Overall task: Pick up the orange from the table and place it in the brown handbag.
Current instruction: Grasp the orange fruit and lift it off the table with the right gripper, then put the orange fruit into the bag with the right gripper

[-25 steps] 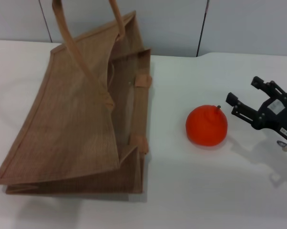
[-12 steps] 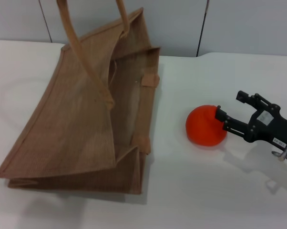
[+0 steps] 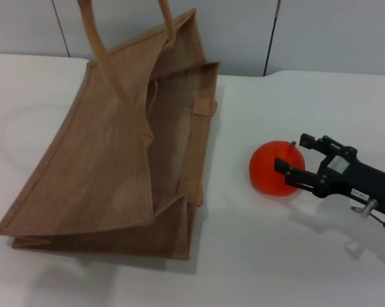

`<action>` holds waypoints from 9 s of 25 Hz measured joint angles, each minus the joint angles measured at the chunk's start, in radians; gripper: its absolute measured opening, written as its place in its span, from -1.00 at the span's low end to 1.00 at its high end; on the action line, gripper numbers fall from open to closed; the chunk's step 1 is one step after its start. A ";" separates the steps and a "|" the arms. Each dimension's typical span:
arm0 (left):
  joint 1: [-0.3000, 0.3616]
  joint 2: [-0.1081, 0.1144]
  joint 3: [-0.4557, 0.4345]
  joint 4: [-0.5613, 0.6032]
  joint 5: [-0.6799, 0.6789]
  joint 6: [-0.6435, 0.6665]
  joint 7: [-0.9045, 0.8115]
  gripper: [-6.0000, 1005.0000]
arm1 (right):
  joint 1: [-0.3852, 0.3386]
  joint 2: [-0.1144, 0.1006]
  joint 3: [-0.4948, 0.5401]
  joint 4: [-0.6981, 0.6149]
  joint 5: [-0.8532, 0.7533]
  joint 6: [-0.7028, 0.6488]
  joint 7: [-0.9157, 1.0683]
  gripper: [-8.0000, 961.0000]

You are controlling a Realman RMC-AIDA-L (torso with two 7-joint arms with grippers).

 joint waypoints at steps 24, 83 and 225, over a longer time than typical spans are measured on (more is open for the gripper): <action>-0.014 0.000 0.006 0.000 0.018 -0.003 0.000 -0.75 | 0.043 0.017 -0.033 0.014 0.000 -0.159 0.051 0.87; -0.022 -0.001 0.009 0.018 0.027 0.022 0.014 -0.75 | 0.033 0.003 -0.062 0.216 -0.004 -0.164 0.111 -0.72; -0.077 -0.005 0.202 0.015 0.070 0.153 -0.024 -0.75 | 0.281 0.042 -0.149 0.391 -0.351 -0.326 0.471 -0.59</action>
